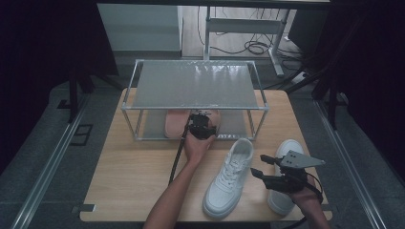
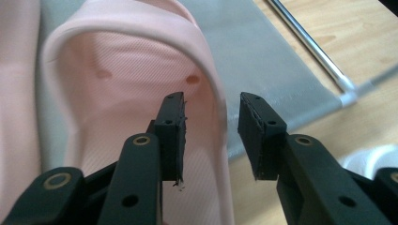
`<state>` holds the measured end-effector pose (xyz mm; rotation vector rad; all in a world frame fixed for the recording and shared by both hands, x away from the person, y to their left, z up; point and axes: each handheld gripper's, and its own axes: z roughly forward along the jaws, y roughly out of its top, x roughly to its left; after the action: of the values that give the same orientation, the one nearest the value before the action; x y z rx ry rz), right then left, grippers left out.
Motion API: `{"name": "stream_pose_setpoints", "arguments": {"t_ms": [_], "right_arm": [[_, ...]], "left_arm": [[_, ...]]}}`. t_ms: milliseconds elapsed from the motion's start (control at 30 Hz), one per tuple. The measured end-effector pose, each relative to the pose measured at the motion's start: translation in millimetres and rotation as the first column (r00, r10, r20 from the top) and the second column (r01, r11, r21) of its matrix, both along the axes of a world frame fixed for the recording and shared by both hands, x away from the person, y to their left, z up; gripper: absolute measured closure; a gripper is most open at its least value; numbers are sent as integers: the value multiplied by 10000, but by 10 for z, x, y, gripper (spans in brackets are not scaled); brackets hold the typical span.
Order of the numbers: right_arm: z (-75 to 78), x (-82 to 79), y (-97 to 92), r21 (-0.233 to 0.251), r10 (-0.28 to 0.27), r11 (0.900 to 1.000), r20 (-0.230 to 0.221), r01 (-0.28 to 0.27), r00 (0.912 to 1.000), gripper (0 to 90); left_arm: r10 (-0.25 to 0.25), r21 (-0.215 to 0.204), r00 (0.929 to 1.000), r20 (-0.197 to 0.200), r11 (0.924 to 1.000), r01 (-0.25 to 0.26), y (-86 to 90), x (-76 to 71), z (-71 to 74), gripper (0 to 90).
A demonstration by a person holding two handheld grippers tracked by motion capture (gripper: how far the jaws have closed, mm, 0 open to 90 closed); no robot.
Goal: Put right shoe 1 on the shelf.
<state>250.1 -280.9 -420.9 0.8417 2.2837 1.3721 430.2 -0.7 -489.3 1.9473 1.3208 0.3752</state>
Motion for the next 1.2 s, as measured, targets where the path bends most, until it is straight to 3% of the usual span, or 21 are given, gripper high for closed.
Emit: {"name": "stream_pose_setpoints", "arguments": {"t_ms": [33, 100, 267, 533, 633, 767, 900, 1200], "right_arm": [[-4, 2, 2, 23, -21, 10000, 0, 21, 10000, 397], [-8, 2, 7, 48, -31, 10000, -24, 31, 10000, 397], [-9, 1, 12, -19, -31, 10000, -33, 31, 10000, 397], [-29, 10, 34, -70, 19, 10000, -84, -19, 10000, 397], [-29, 8, 38, -79, 21, 10000, -79, -22, 10000, 399], [-27, 11, 31, -61, -5, 10000, -82, 4, 10000, 399], [-35, 13, 44, -105, 21, 9999, -86, -22, 10000, 399], [-45, 13, 60, -99, 42, 9999, -132, -43, 9999, 399]], "left_arm": [[-137, -399, 9998, -116, 9991, 132, 8, -36, 4, 617], [-450, -211, 9990, -58, 9988, 448, 45, -106, 26, 612], [-894, -326, 9960, 71, 9954, 896, 147, -251, 43, 614], [-1860, -862, 9824, 148, 9787, 1866, 341, -456, 90, 638], [-2251, -704, 9739, 279, 9715, 2265, 407, -532, 96, 643], [-2488, -519, 9680, 336, 9668, 2503, 514, -638, 91, 672], [-2717, -645, 9619, 308, 9598, 2732, 613, -717, 98, 732], [-3267, -184, 9446, 324, 9447, 3274, 776, -874, 93, 875]]}}
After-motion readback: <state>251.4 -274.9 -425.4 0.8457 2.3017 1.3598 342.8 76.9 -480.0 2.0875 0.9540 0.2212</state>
